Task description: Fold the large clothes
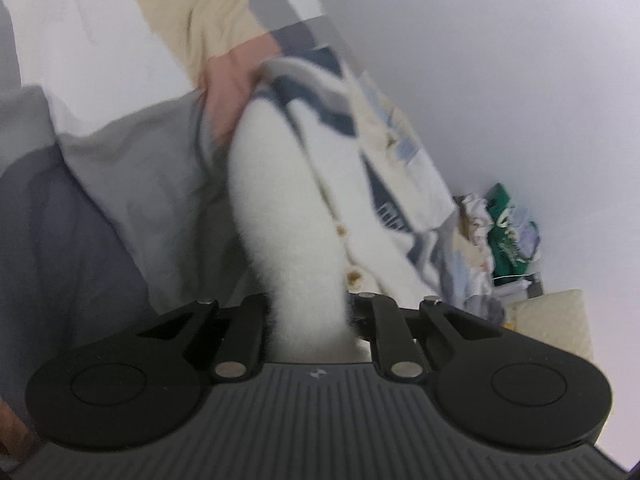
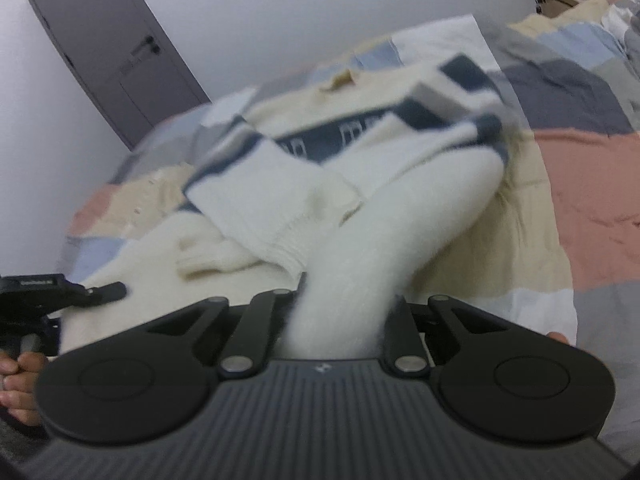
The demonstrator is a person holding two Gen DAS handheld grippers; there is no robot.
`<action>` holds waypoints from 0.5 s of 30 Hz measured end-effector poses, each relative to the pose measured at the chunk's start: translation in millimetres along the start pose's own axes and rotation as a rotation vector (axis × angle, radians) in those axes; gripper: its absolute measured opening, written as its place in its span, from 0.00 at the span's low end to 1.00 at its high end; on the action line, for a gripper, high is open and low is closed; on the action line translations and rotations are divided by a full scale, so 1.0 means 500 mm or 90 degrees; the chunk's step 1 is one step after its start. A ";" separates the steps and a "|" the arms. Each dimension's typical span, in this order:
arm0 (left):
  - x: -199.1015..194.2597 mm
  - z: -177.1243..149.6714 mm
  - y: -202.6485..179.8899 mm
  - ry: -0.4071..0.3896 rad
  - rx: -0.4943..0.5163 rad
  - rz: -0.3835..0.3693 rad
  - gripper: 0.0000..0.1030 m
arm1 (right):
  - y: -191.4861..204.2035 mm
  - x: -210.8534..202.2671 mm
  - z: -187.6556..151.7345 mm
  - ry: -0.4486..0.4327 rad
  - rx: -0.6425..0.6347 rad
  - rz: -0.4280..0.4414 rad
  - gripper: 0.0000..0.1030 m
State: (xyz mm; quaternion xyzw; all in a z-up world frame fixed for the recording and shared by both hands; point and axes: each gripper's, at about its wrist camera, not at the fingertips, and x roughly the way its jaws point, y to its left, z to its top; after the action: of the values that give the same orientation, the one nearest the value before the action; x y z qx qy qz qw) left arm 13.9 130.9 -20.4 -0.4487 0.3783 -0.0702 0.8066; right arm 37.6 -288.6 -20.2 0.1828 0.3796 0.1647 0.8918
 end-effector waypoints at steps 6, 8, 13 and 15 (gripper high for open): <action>-0.085 -0.007 -0.051 -0.015 0.018 -0.039 0.14 | 0.027 -0.079 0.018 -0.036 -0.017 0.037 0.17; -0.120 -0.013 -0.067 -0.021 0.029 -0.048 0.14 | 0.035 -0.110 0.022 -0.046 -0.022 0.049 0.17; -0.218 -0.043 -0.111 -0.034 0.073 -0.086 0.14 | 0.043 -0.193 0.035 -0.076 -0.028 0.084 0.17; -0.252 -0.059 -0.136 -0.041 0.093 -0.101 0.14 | 0.045 -0.226 0.043 -0.085 -0.020 0.101 0.17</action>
State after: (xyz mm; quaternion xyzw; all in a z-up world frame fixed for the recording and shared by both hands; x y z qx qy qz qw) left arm -79.3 128.4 92.1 -0.4191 0.3093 -0.1473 0.8408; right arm -24.5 -322.0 73.6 0.2087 0.3008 0.2283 0.9021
